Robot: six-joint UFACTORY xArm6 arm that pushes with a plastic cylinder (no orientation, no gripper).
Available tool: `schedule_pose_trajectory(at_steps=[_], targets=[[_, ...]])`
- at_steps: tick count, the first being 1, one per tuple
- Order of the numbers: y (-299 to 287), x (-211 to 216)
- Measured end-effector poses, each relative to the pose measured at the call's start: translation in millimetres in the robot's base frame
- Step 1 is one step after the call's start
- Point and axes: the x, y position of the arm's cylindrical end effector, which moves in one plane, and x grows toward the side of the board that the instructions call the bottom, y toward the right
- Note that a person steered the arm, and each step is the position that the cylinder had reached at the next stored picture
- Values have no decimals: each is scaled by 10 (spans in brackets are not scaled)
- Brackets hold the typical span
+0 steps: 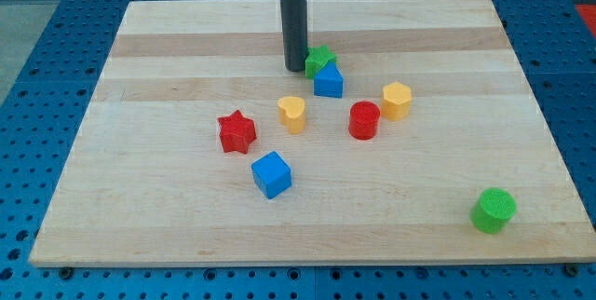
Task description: Place the green star on the top of the green circle
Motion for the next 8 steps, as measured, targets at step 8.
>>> schedule_pose_trajectory(at_steps=[8], targets=[[905, -470]])
